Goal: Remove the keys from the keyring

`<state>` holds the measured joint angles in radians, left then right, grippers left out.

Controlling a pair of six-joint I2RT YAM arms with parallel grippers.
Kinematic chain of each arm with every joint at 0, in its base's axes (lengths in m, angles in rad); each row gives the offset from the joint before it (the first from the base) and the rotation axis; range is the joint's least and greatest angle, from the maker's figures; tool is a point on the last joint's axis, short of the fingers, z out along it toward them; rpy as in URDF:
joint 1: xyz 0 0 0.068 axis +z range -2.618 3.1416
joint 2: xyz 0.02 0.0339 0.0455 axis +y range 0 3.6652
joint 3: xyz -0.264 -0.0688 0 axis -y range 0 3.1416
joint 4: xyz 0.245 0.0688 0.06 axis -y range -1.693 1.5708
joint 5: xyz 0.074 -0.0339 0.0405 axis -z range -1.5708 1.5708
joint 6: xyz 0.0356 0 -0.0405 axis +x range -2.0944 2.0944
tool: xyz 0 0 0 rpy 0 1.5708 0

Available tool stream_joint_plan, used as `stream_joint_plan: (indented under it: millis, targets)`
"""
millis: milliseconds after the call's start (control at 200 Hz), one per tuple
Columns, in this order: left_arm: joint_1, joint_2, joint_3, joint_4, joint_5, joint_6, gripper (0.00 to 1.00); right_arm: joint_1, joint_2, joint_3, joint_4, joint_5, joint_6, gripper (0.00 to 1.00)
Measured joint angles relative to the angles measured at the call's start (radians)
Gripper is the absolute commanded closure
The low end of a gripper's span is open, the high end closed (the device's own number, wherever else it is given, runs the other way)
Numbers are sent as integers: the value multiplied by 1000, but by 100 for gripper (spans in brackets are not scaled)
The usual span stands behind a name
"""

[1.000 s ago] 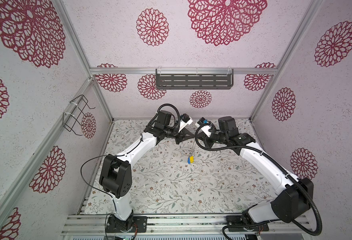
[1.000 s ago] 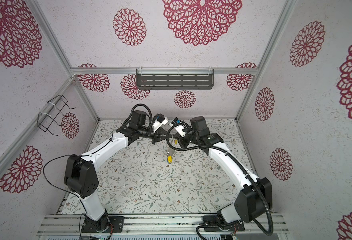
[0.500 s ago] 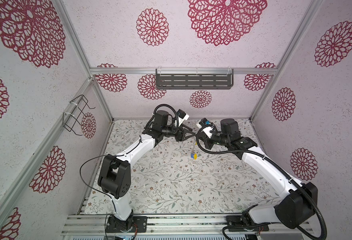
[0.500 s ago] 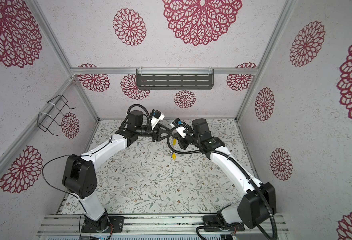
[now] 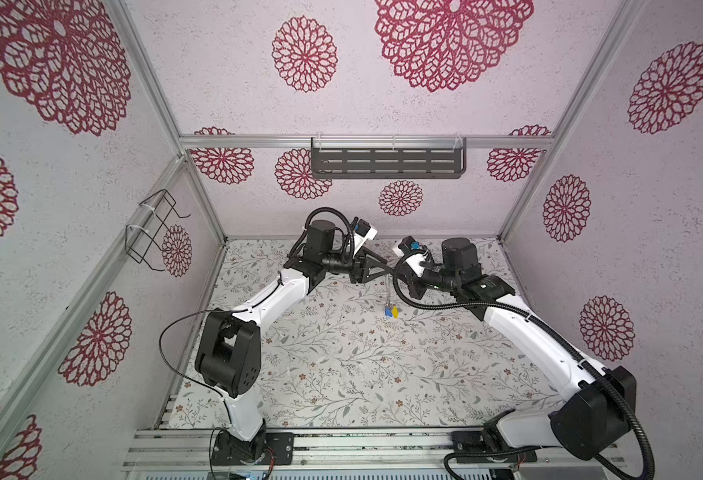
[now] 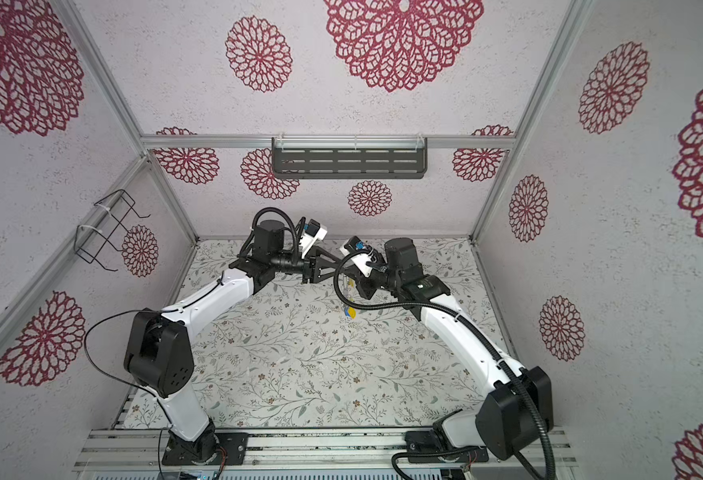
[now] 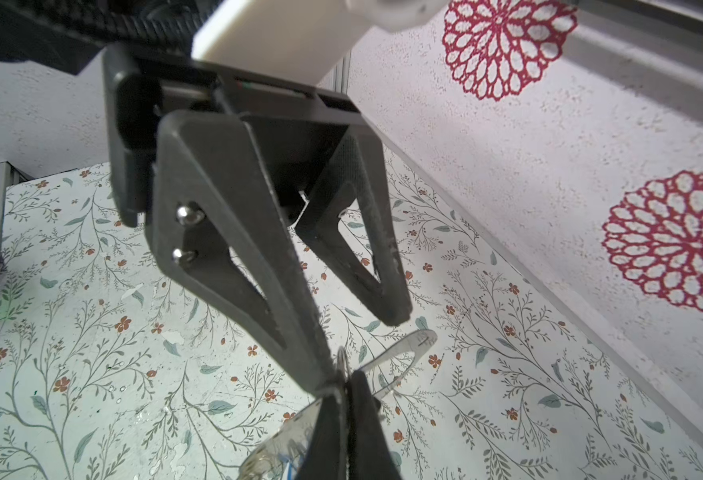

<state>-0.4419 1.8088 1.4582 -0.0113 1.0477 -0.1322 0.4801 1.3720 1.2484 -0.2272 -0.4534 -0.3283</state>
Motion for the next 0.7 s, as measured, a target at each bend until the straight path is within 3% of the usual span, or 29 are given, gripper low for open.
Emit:
stream_joint_plan:
  millis: [280,701]
  targets:
    - [31,-20,-138,126,27,-87,55,-6,0,0,10,-5,8,100]
    - [24,-20,-133,264,67,-183,60,-6,0,0,29,-45,27,100]
